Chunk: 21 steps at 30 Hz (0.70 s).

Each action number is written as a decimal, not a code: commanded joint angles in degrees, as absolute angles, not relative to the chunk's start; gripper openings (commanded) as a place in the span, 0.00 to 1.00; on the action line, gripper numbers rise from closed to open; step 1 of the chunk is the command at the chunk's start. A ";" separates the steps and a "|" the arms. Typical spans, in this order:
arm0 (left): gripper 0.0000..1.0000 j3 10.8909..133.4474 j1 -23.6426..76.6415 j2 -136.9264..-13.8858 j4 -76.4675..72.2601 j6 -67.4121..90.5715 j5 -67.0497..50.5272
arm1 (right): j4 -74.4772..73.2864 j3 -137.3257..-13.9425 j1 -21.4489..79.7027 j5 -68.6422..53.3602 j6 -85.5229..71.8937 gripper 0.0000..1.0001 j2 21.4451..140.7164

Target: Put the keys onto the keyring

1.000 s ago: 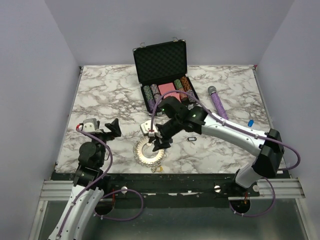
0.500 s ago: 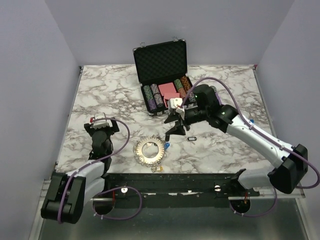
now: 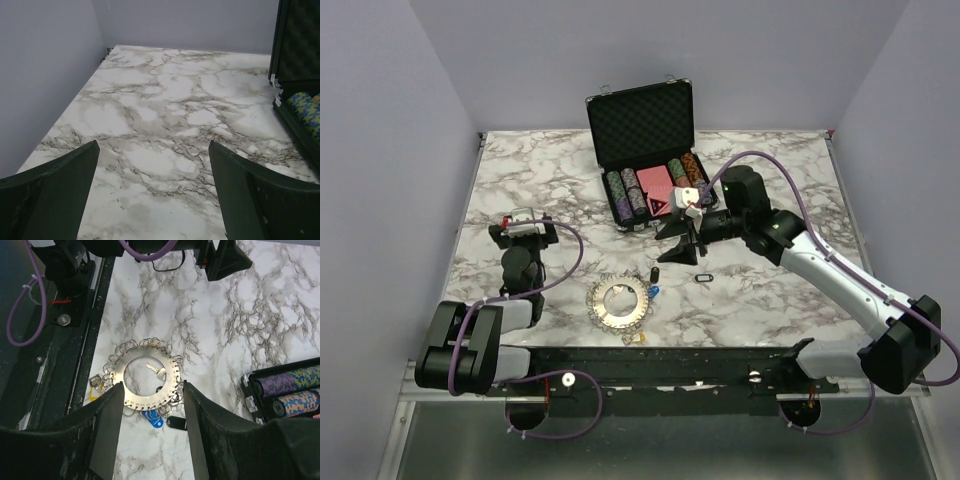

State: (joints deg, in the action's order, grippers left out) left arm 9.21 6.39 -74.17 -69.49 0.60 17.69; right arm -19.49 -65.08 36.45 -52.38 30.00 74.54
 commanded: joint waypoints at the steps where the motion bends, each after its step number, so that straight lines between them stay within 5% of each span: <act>1: 0.99 10.73 6.59 -74.18 -69.59 -0.35 16.52 | -18.46 -64.16 35.86 -54.58 29.71 0.59 74.44; 21: 0.99 12.04 5.98 -74.00 -66.53 1.41 17.14 | -18.02 -62.14 32.00 -55.10 30.32 0.59 73.83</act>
State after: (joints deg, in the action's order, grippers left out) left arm 10.94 6.33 -74.17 -66.65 0.69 17.52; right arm -19.27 -62.83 33.32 -53.21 30.04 74.56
